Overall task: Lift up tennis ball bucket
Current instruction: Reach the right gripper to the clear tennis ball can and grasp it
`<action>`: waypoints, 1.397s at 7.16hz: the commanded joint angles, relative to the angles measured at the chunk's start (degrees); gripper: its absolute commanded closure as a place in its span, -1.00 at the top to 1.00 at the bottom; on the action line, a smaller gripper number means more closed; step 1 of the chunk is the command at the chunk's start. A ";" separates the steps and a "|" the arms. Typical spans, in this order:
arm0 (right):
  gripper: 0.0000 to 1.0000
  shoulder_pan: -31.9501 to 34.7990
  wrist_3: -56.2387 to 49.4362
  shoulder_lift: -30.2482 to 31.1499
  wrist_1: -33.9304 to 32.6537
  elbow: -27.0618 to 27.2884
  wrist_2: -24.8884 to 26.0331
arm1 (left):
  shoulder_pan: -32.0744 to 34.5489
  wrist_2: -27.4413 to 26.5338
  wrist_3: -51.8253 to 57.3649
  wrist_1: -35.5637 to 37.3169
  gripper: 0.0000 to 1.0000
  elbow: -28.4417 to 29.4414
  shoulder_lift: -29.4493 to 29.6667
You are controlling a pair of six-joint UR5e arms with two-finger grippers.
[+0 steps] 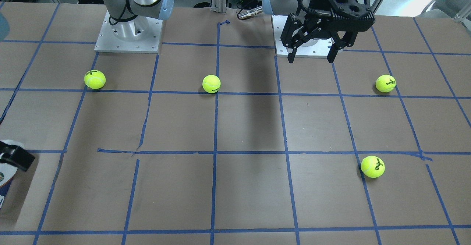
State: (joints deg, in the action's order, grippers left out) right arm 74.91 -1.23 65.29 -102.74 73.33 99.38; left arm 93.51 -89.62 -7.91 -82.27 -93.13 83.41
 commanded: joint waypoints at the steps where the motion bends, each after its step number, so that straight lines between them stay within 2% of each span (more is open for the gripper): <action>1: 1.00 -5.63 -6.65 -7.78 -8.66 -2.31 0.46 | 0.00 -0.03 0.00 0.00 1.00 -0.03 -0.09; 2: 1.00 -6.00 -10.16 -10.25 -12.70 -2.84 1.51 | 0.00 -0.03 0.00 0.00 1.00 -0.03 -0.09; 5: 1.00 -10.31 -21.83 -14.56 -13.09 -2.93 0.73 | 0.00 0.06 0.00 0.00 1.00 -0.12 0.00; 8: 1.00 -12.59 -24.96 -18.00 -15.99 -2.23 0.20 | 0.00 0.06 0.00 0.00 1.00 -0.12 0.00; 10: 1.00 -12.68 -25.66 -19.32 -16.44 -2.14 -2.78 | 0.00 0.15 0.00 0.00 1.00 -0.12 0.00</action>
State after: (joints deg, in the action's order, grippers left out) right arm 62.41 -26.51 46.83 -118.94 71.15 97.85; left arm 93.52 -89.54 -7.91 -82.27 -93.25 83.41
